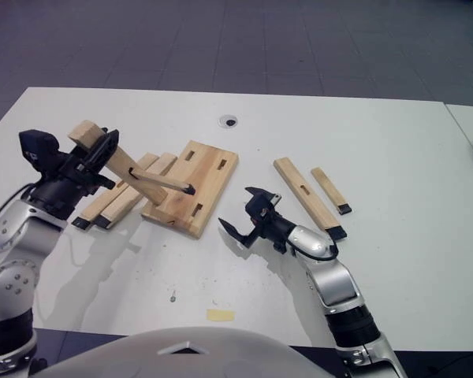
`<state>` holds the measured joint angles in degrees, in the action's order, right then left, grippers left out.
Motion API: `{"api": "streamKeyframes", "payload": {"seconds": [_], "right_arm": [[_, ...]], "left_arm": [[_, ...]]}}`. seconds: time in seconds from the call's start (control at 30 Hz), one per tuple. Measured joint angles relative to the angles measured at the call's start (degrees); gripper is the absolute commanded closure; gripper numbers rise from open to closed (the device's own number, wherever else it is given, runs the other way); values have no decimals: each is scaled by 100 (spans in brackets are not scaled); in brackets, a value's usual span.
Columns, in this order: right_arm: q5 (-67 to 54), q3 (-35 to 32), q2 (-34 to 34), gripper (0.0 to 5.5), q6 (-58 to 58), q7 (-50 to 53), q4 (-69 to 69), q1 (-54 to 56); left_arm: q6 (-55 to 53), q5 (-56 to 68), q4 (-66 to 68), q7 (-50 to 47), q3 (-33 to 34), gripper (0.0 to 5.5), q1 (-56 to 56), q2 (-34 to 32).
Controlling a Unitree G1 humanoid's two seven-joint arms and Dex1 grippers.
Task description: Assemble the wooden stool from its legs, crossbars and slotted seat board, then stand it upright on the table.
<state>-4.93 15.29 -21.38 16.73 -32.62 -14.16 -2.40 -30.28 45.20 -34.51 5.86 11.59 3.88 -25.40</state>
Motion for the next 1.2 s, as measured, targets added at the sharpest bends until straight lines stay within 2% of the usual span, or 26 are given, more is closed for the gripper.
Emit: {"api": "streamKeyframes", "payload": {"seconds": [0.2, 0.37, 0.4, 0.5, 0.6, 0.77, 0.87, 1.0, 1.07, 1.1, 1.17, 1.2], "right_arm": [[54, -1, 54, 10, -21, 62, 85, 149], [99, 0, 91, 10, -36, 90, 119, 231], [100, 1, 96, 10, -36, 92, 120, 232], [100, 2, 104, 10, -35, 93, 116, 232], [100, 1, 95, 10, -34, 87, 112, 230], [100, -11, 98, 10, -35, 91, 131, 245], [100, -14, 103, 10, -40, 94, 166, 287], [96, -39, 109, 10, -67, 100, 180, 314], [93, -129, 95, 10, -73, 125, 181, 273], [87, -174, 78, 10, -80, 132, 182, 216], [84, -205, 71, 10, -81, 130, 183, 147], [81, -235, 65, 10, -84, 131, 184, 120]], "left_arm": [[-458, -16, -9, -446, -322, 446, -479, 80], [-883, -168, 106, -1271, -767, 446, -1108, 770], [-993, -240, 45, -1419, -912, 409, -1223, 895], [-1601, -84, -143, -1574, -1258, 370, -1343, 1060], [-1978, 449, -435, -1556, -1043, 317, -1550, 1037], [-2245, 1579, -820, -1281, -232, 226, -2564, 315], [-2297, 2108, -855, -1069, 222, 172, -3080, -353], [-2115, 2783, -515, -639, 1180, 103, -3647, -1330], [-1993, 2258, 151, -449, 1646, 63, -3463, -1817], [-1913, 1711, 604, -211, 1814, 45, -3004, -2149], [-1708, 903, 1200, 393, 1690, 11, -2071, -2505], [-1405, 325, 1615, 863, 1358, 11, -1547, -2687]]}}
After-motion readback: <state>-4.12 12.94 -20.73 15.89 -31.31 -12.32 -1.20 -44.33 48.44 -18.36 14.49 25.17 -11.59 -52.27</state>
